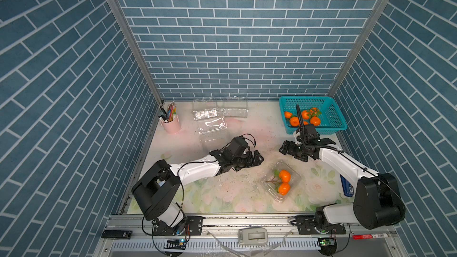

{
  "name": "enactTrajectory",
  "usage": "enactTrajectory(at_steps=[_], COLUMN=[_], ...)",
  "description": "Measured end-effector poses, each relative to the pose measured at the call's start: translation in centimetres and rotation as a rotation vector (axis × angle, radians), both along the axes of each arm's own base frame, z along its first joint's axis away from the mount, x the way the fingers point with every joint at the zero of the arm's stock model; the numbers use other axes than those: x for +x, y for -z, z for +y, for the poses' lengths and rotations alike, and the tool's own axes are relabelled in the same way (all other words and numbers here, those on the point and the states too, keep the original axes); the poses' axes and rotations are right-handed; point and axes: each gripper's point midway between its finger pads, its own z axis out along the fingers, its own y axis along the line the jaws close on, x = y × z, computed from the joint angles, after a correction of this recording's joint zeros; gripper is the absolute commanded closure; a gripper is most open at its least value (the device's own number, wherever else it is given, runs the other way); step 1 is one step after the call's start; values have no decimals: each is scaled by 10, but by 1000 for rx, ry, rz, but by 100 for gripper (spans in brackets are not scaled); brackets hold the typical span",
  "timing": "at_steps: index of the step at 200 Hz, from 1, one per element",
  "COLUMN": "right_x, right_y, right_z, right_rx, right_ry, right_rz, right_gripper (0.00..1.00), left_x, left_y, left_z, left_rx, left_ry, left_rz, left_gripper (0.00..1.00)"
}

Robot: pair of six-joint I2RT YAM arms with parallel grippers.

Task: Take oranges out of containers
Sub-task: Move the packing box to the center of the board.

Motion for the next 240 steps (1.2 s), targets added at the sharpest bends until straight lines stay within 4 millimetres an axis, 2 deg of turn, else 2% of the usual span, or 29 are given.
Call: enactTrajectory(at_steps=[32,75,95,131,193,240], right_x=[-8,-14,-15,-16,-19,-22], right_y=[6,10,12,11,17,20], right_z=[8,17,19,22,24,25], right_rx=[24,67,80,98,103,101], right_ry=[-5,-2,-1,7,2,-4], right_rz=[22,41,45,47,50,55], right_gripper=[10,9,9,9,9,9], left_x=[-22,-37,-42,-58,-84,-89], left_y=[20,47,41,23,25,30], left_z=[-7,6,6,-7,-18,-28], left_rx=[-68,-104,-130,-205,-262,-343], left_ry=[-72,-215,-260,-311,-434,-518], left_rz=[107,226,244,296,421,479], left_gripper=[1,1,1,1,1,1])
